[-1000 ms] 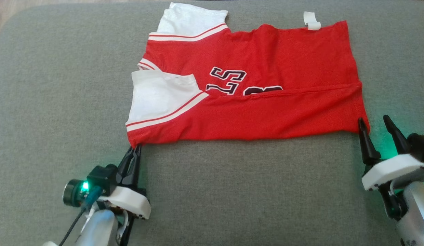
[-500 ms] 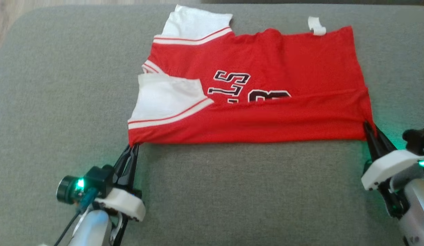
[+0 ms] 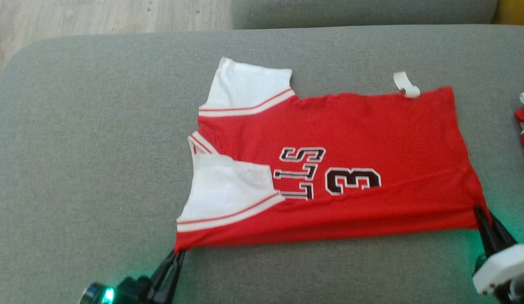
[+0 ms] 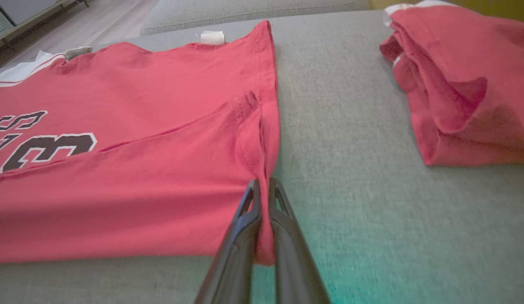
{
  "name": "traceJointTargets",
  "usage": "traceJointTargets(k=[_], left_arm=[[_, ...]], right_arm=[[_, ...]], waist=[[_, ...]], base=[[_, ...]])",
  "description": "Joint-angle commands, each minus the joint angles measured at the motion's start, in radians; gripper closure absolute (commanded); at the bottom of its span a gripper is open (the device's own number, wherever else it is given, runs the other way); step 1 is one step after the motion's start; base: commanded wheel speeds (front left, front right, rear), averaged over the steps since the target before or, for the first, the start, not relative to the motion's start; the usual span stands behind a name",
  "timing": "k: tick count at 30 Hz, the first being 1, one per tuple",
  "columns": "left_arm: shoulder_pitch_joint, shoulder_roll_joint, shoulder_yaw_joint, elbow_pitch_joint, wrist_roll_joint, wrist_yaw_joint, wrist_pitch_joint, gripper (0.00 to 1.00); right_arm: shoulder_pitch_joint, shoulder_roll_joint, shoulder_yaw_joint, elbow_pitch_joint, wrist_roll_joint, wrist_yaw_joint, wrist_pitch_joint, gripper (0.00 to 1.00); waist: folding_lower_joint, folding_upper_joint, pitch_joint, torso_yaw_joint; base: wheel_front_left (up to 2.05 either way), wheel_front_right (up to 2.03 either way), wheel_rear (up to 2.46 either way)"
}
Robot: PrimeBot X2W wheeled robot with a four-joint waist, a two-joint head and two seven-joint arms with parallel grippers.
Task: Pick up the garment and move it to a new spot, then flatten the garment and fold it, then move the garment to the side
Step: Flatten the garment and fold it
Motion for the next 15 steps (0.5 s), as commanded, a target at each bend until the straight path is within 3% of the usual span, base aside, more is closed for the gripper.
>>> traceJointTargets(k=[1,8,10,12,13,14,15], left_arm=[[-0.001,0.029,0.041,-0.030,-0.011,0.007,-0.002,1.00],[0.039,0.033,0.040,-0.071,-0.026,0.021,0.014,1.00],[0.036,0.033,0.034,-0.074,-0.026,0.021,0.019,1.00],[0.032,0.032,0.029,-0.075,-0.027,0.020,0.025,1.00],[0.029,0.031,0.027,-0.074,-0.028,0.021,0.028,1.00],[0.027,0.030,0.025,-0.073,-0.029,0.021,0.032,1.00],[0.025,0.030,0.019,-0.071,-0.032,0.019,0.040,0.82]], right_arm=[[0.017,-0.026,-0.013,-0.036,-0.009,-0.001,0.003,1.00],[0.131,0.010,-0.092,-0.134,-0.045,-0.001,0.045,0.98],[0.145,0.020,-0.099,-0.156,-0.050,-0.001,0.061,0.80],[0.156,0.026,-0.101,-0.175,-0.054,-0.001,0.077,0.37],[0.160,0.028,-0.101,-0.184,-0.056,-0.001,0.084,0.08],[0.163,0.030,-0.101,-0.193,-0.058,-0.001,0.089,0.00],[0.166,0.033,-0.099,-0.204,-0.057,-0.001,0.089,0.00]], waist=[[0.0001,0.0000,-0.003,0.001],[0.0001,0.0000,-0.020,0.003],[0.0001,0.0000,-0.023,-0.001],[0.0001,0.0000,-0.024,-0.005],[0.0001,0.0000,-0.024,-0.007],[0.0001,0.0000,-0.024,-0.009],[0.0001,0.0000,-0.024,-0.011]], base=[[0.00,0.00,0.00],[0.00,0.00,0.00],[0.00,0.00,0.00],[0.00,0.00,0.00],[0.00,0.00,0.00],[0.00,0.00,0.00],[0.00,0.00,0.00]])
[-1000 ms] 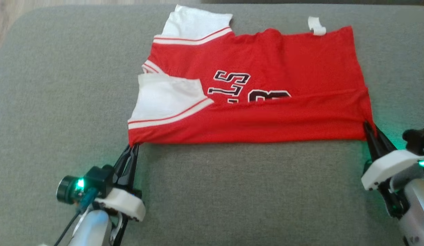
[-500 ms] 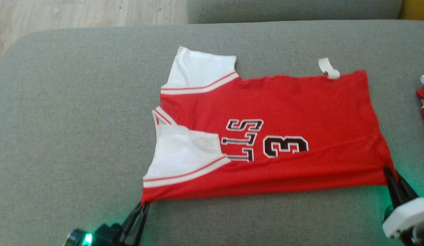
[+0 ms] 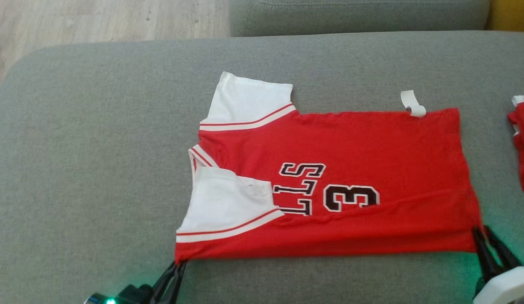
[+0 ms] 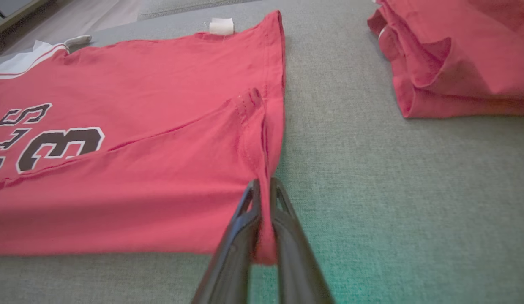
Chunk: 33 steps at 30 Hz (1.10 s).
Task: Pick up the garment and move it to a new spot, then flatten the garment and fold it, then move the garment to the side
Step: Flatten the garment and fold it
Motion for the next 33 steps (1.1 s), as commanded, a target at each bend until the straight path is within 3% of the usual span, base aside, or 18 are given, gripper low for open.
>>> traceJointTargets(k=[1,2,6,9,18,22,25,33], left_arm=[[-0.038,0.020,0.018,-0.023,-0.013,0.008,0.012,0.56],[-0.042,0.021,0.012,-0.024,-0.013,0.007,0.018,0.00],[-0.060,0.026,0.011,-0.040,-0.030,0.004,0.041,0.00],[-0.091,0.060,-0.003,-0.086,-0.024,0.000,0.085,0.00],[-0.353,0.164,0.049,-0.267,-0.045,-0.004,0.333,0.00],[-0.567,0.152,0.044,-0.204,-0.147,-0.007,0.448,0.00],[-0.736,0.163,-0.022,-0.115,-0.246,-0.008,0.561,0.00],[-1.075,0.249,-0.197,0.116,-0.451,-0.008,0.768,0.00]], right_arm=[[0.006,-0.022,-0.001,-0.048,-0.002,-0.001,-0.006,0.00],[0.009,-0.022,-0.002,-0.057,-0.002,-0.001,-0.007,0.00],[0.015,-0.023,-0.006,-0.088,-0.006,-0.001,-0.022,0.00],[0.013,-0.021,-0.011,-0.114,-0.020,-0.001,-0.034,0.00],[-0.036,0.018,-0.008,-0.176,-0.069,-0.001,-0.055,0.00],[-0.070,0.027,-0.002,-0.194,-0.081,-0.001,-0.050,0.00],[-0.110,0.027,0.008,-0.206,-0.091,-0.001,-0.040,0.00],[-0.209,0.036,0.050,-0.221,-0.107,-0.001,-0.027,0.00]], waist=[[0.0000,0.0000,0.000,-0.005],[0.0000,0.0000,0.001,-0.006],[0.0000,0.0000,-0.001,-0.013],[0.0000,0.0000,-0.002,-0.025],[0.0000,0.0000,0.051,-0.052],[0.0000,0.0000,0.112,-0.062],[0.0000,0.0000,0.170,-0.074],[0.0000,0.0000,0.295,-0.141]], base=[[0.00,0.00,0.00],[0.00,0.00,0.00],[0.00,0.00,0.00],[0.00,0.00,0.00],[0.00,0.00,0.00],[0.00,0.00,0.00],[0.00,0.00,0.00],[0.00,0.00,0.00]])
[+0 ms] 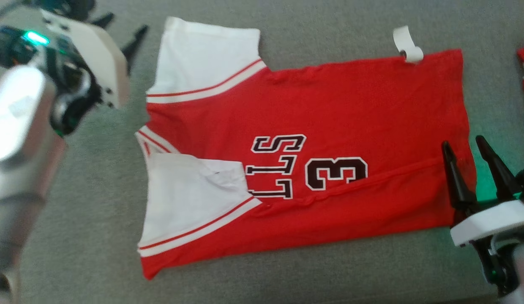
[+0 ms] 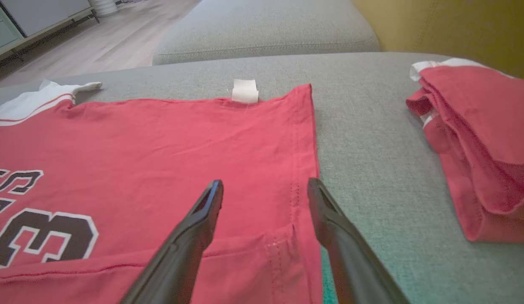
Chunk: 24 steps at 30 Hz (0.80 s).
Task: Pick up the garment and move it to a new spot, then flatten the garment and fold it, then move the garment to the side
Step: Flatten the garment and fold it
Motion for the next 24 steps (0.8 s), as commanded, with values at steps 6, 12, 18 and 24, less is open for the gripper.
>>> traceJointTargets(k=[6,12,18,24], left_arm=[[-0.161,0.094,-0.063,0.099,-0.078,0.002,0.028,0.00],[-0.206,0.107,-0.131,0.142,-0.118,0.002,0.004,0.00],[-0.234,0.117,-0.181,0.180,-0.127,0.002,-0.028,0.00],[-0.257,0.129,-0.240,0.204,-0.154,0.002,-0.034,0.09]], right_arm=[[-0.055,-0.016,0.039,-0.004,0.000,-0.001,-0.019,0.00],[-0.077,-0.016,0.050,0.016,0.005,-0.001,-0.035,0.00],[-0.092,-0.022,0.056,0.030,0.009,-0.001,-0.044,0.00],[-0.103,-0.022,0.061,0.033,0.009,-0.001,-0.045,0.00]], waist=[[-0.0003,0.0000,0.096,-0.086],[-0.0003,0.0000,0.120,-0.106],[-0.0003,0.0000,0.129,-0.119],[-0.0003,0.0000,0.137,-0.134]], base=[[0.00,0.00,0.00],[0.00,0.00,0.00],[0.00,0.00,0.00],[0.00,0.00,0.00]])
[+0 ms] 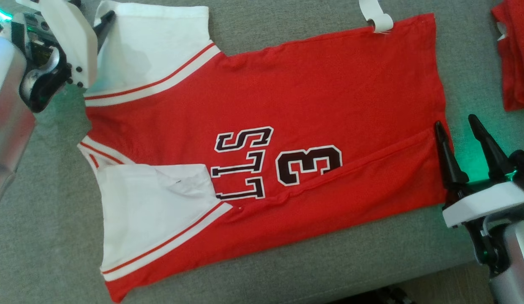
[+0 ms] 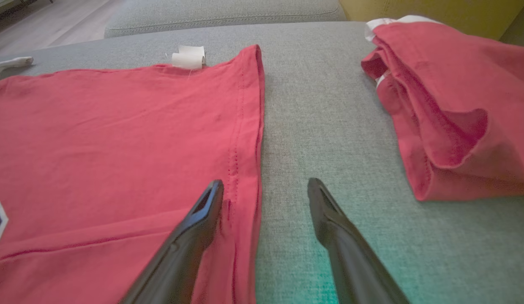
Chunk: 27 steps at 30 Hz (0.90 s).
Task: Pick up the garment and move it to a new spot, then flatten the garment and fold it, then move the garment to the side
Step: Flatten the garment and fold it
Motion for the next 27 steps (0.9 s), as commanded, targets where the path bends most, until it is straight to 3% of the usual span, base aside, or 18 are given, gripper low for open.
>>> traceJointTargets(k=[1,2,4,5,12,20,27], left_arm=[[-0.046,0.049,0.017,-0.011,-0.010,0.002,-0.009,0.24],[-0.049,0.051,0.008,-0.009,-0.015,0.002,-0.012,0.23],[-0.055,0.056,-0.006,-0.006,-0.026,0.002,-0.019,0.88],[-0.059,0.059,-0.015,-0.006,-0.033,0.002,-0.021,1.00],[-0.082,0.070,-0.080,-0.009,-0.051,0.002,-0.117,1.00],[-0.107,0.054,-0.168,-0.021,-0.074,0.002,-0.203,1.00],[-0.149,0.050,-0.234,-0.042,-0.092,0.002,-0.253,1.00]], right_arm=[[0.001,-0.022,0.015,-0.021,0.003,-0.001,-0.011,0.00],[0.000,-0.022,0.016,-0.022,0.003,-0.001,-0.011,0.00],[-0.003,-0.022,0.015,-0.024,0.002,-0.001,-0.010,0.00],[-0.004,-0.022,0.014,-0.026,0.002,-0.001,-0.009,0.00],[-0.054,-0.046,0.015,-0.033,0.008,-0.001,0.029,0.00],[-0.234,-0.116,0.059,0.027,0.090,-0.001,0.292,0.00],[-0.415,-0.128,0.118,0.160,0.185,-0.001,0.447,0.00]], waist=[[0.0000,0.0000,0.003,-0.004],[0.0000,0.0000,0.005,-0.007],[0.0000,0.0000,0.011,-0.011],[0.0000,0.0000,0.013,-0.012],[0.0000,0.0000,-0.014,0.000],[0.0000,0.0000,-0.064,0.047],[0.0000,0.0000,-0.064,0.099]], base=[[0.00,0.00,0.00],[0.00,0.00,0.00],[0.00,0.00,0.00],[0.00,0.00,0.00],[0.00,0.00,0.00],[0.00,0.00,0.00],[0.00,0.00,0.00]])
